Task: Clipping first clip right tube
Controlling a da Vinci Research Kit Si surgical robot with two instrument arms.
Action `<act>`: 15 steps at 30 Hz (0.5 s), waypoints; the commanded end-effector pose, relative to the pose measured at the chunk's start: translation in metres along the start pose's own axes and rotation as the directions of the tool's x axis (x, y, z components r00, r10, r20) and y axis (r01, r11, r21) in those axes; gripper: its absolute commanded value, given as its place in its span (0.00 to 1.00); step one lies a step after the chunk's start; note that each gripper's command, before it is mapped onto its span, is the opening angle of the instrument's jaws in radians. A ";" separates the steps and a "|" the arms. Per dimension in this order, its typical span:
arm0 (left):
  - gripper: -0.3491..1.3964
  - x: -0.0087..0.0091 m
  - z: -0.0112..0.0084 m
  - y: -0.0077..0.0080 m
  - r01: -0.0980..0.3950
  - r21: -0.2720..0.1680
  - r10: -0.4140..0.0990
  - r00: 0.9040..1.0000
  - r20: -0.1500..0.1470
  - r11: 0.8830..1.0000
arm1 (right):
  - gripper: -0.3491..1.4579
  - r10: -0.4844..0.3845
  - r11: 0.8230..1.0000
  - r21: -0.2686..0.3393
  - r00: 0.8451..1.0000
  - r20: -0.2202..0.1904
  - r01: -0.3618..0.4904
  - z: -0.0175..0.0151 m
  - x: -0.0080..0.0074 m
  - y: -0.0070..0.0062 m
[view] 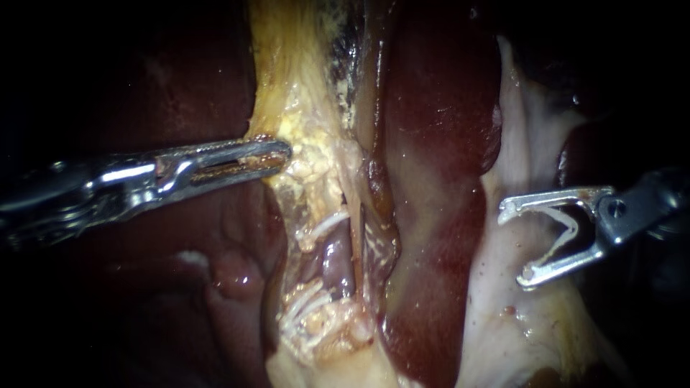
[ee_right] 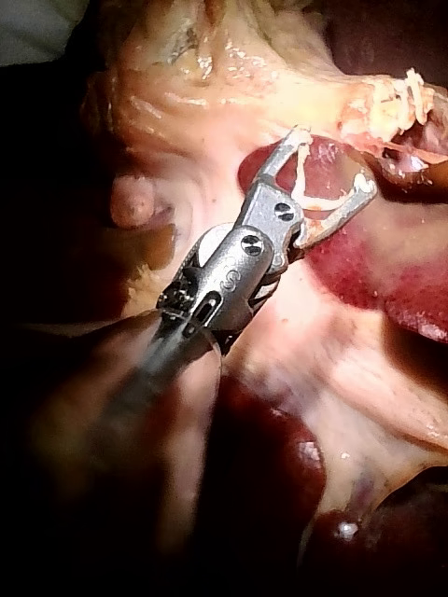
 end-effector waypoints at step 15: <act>0.00 -0.0046 -0.0055 -0.0008 0.032 0.005 -0.032 0.999 0.029 0.999 | 0.52 0.118 0.992 0.042 0.993 0.000 -0.118 0.0116 -0.0043 0.0010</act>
